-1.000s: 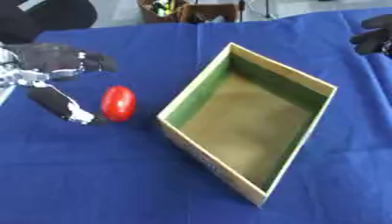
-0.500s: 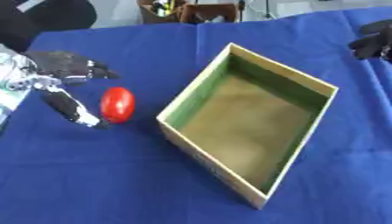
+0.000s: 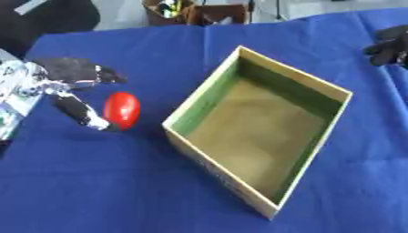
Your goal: Pick up objects on the table and place them in the box.
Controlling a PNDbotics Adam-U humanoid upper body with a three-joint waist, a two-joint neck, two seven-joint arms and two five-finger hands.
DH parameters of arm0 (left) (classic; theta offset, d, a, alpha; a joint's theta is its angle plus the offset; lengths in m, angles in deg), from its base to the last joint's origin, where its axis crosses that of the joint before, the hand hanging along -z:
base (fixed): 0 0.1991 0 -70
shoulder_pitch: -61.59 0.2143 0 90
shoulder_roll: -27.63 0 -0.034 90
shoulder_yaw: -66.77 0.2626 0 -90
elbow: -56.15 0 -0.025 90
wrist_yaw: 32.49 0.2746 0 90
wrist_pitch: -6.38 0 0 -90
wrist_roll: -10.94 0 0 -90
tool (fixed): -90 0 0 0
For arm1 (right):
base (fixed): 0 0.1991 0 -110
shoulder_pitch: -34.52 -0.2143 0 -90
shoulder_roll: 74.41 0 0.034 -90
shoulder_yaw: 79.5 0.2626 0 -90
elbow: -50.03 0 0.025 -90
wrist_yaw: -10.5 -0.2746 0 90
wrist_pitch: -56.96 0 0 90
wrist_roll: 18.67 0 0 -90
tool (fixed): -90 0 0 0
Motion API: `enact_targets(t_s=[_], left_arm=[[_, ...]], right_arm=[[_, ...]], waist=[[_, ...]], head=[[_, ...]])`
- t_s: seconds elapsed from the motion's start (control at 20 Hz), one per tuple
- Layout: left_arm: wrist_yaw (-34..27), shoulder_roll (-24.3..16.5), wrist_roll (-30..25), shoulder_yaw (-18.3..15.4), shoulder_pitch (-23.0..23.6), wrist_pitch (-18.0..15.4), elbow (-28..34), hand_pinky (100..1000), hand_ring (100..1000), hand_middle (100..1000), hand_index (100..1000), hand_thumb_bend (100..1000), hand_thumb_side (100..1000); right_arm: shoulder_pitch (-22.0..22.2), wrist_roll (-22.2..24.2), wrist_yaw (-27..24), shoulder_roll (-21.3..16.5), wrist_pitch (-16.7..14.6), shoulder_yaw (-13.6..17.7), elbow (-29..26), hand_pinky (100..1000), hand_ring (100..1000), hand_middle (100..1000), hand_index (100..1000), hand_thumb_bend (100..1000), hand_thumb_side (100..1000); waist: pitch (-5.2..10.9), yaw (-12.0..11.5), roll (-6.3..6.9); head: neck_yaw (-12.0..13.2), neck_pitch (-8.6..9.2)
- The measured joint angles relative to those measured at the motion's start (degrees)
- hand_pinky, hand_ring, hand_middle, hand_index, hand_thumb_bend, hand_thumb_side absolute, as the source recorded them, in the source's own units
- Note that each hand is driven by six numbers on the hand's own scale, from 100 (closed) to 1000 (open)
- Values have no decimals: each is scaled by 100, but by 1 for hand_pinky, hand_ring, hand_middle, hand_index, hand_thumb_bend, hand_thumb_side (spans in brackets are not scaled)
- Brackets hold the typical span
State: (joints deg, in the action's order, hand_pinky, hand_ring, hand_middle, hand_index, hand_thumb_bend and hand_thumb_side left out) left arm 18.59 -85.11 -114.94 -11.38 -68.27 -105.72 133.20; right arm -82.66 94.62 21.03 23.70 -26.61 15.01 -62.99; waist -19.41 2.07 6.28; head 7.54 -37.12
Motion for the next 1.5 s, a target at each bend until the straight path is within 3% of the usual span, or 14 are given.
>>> enact_targets(t_s=[0.5,0.95,1.35,1.5], left_arm=[[186,106,5,28,-45,-34,-216,623,772,813,1000,642,807],[398,249,483,27,-104,25,-477,549,731,761,1000,623,792],[557,251,666,28,-111,-1,-557,442,622,627,931,588,725],[574,254,709,28,-124,-29,-557,374,567,562,849,549,701]], right_arm=[[-1,5,0,-2,-2,0,0,767,761,495,768,100,803],[-4,21,0,-2,-11,-15,3,767,761,494,768,100,801],[-5,34,0,-2,-6,-30,7,768,762,495,769,100,804],[-5,44,0,-2,-8,-30,23,769,762,495,769,100,806]], waist=[[-48,31,10],[-76,63,4],[-86,69,0],[-91,69,0]], head=[[33,6],[43,53],[56,55],[58,62]])
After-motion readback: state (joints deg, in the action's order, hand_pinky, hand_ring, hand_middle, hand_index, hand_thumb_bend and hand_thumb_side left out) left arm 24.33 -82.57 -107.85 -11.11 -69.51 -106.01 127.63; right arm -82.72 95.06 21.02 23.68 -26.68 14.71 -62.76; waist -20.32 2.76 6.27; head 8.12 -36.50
